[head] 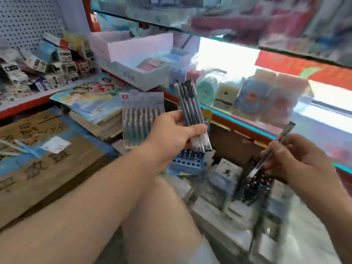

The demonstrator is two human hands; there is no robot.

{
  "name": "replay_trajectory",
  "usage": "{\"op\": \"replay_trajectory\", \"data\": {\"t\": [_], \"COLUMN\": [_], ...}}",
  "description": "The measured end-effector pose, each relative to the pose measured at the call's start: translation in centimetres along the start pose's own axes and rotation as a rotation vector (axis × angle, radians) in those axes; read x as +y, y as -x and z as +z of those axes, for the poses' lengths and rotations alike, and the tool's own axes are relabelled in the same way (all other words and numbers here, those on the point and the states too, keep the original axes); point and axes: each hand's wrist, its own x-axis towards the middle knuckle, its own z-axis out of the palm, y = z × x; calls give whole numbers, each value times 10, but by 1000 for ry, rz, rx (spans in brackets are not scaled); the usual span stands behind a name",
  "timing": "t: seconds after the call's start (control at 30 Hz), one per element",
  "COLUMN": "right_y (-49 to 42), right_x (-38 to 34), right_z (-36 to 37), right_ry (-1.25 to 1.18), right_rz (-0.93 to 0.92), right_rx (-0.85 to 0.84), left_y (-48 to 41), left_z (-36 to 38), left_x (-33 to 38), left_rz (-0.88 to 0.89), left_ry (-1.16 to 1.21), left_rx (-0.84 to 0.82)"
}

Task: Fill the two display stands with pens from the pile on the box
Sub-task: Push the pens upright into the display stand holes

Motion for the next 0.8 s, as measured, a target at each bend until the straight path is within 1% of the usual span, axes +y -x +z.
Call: {"op": "replay_trajectory", "data": {"t": [0.1, 0.2, 0.27, 0.37, 0.5, 0.6, 0.8], "right_y": [20, 39, 50, 57, 62, 64, 62], "right_x": [20, 33, 44, 65, 88, 101, 115], "right_z": [-25, -35, -33, -27, -12, -1, 6], "right_ry": [128, 128, 123, 252, 423, 530, 568], "right_rz": [44, 71, 98, 70, -20, -45, -35], "right_rx": [36, 78, 69, 42, 51, 42, 77], "left_y": [7, 17, 22, 24, 22, 26, 29], "left_z": [36, 65, 78, 93, 106, 106, 102], "left_x": [-24, -42, -54, -73, -91, -103, -111], "left_rz": [-42, -102, -137, -155, -144, -144, -165], "left_ry": [-51, -42, -52, -94, -151, -179, -178], "left_rx": [-40, -67, -69, -50, 10, 36, 21]}}
